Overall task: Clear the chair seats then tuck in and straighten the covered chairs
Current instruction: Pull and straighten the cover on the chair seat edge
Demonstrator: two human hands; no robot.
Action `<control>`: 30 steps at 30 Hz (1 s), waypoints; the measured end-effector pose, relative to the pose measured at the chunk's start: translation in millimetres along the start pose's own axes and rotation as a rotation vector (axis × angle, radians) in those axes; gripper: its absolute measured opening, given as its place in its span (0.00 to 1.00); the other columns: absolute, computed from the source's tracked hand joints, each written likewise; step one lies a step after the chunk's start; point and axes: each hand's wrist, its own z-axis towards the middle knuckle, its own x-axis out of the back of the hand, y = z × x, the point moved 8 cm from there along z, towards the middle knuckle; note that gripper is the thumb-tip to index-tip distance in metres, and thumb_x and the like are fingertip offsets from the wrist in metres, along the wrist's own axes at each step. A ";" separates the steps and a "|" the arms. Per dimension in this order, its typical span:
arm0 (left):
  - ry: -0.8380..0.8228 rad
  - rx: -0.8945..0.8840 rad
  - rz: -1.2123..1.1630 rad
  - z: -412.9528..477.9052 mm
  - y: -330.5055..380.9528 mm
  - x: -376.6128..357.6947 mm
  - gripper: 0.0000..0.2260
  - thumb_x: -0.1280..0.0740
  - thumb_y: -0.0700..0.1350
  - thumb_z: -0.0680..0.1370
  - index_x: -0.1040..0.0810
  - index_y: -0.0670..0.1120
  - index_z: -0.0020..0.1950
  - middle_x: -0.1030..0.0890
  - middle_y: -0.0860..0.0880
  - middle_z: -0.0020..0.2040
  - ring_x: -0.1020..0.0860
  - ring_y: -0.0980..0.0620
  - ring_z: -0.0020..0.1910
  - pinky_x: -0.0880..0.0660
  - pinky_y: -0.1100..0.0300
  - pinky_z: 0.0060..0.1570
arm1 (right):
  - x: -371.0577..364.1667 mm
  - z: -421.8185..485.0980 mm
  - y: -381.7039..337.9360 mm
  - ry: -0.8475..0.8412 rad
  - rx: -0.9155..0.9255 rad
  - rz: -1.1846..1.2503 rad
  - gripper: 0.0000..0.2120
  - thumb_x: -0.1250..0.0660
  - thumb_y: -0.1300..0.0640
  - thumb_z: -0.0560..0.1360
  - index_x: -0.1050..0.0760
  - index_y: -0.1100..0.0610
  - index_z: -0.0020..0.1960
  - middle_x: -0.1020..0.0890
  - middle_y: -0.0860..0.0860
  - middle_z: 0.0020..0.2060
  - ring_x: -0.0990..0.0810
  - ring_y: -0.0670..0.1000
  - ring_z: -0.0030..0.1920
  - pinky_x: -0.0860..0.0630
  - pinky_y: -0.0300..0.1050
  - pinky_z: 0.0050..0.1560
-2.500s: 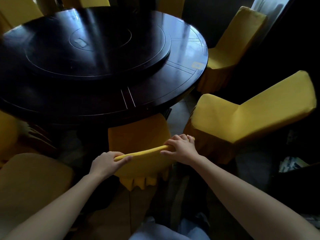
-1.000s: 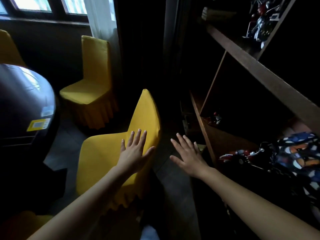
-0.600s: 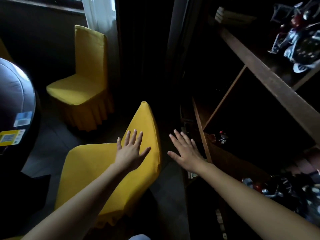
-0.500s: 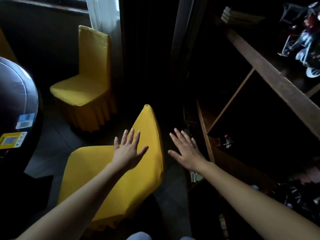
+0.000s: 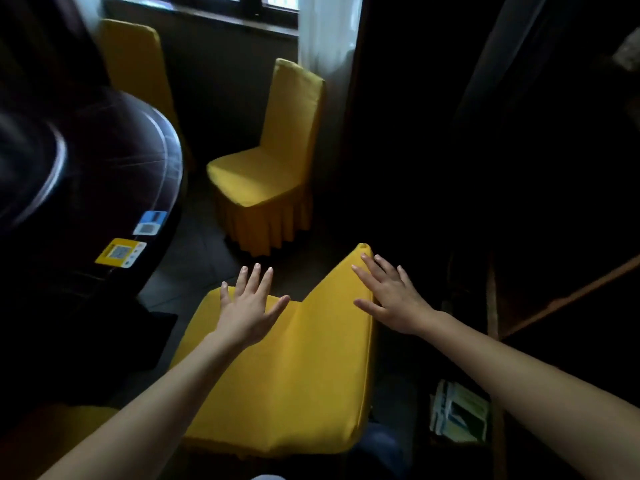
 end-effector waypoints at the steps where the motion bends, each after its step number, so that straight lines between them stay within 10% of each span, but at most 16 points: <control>1: 0.011 0.038 -0.014 3.4 -2.5 3.2 0.31 0.54 0.64 0.78 0.58 0.53 0.77 0.60 0.50 0.78 0.63 0.50 0.76 0.62 0.42 0.73 | 1.8 13.3 -0.8 0.000 0.035 -0.013 0.33 0.49 0.37 0.79 0.56 0.46 0.78 0.61 0.47 0.78 0.63 0.51 0.77 0.60 0.59 0.75; 19: -0.225 0.310 -0.354 -93.7 58.8 -67.2 0.49 0.62 0.81 0.60 0.62 0.58 0.76 0.62 0.57 0.77 0.65 0.54 0.75 0.64 0.43 0.73 | -40.3 96.4 -2.3 -0.505 0.709 -0.315 0.42 0.44 0.21 0.62 0.41 0.35 0.72 0.43 0.41 0.76 0.51 0.48 0.77 0.60 0.62 0.72; 25: -0.454 0.330 -0.827 -125.2 102.4 -111.6 0.49 0.49 0.82 0.59 0.50 0.62 0.76 0.51 0.56 0.78 0.52 0.57 0.76 0.55 0.55 0.74 | -34.4 93.8 -6.7 -0.529 0.845 -0.366 0.46 0.38 0.21 0.60 0.42 0.38 0.73 0.37 0.41 0.74 0.43 0.46 0.75 0.54 0.62 0.73; 30: -0.313 0.446 -0.927 -139.1 112.3 -125.1 0.45 0.44 0.81 0.58 0.44 0.66 0.73 0.40 0.59 0.75 0.38 0.57 0.70 0.40 0.58 0.70 | -32.6 93.7 -8.4 -0.530 0.894 -0.421 0.49 0.39 0.22 0.59 0.48 0.38 0.75 0.31 0.43 0.71 0.35 0.49 0.72 0.49 0.60 0.72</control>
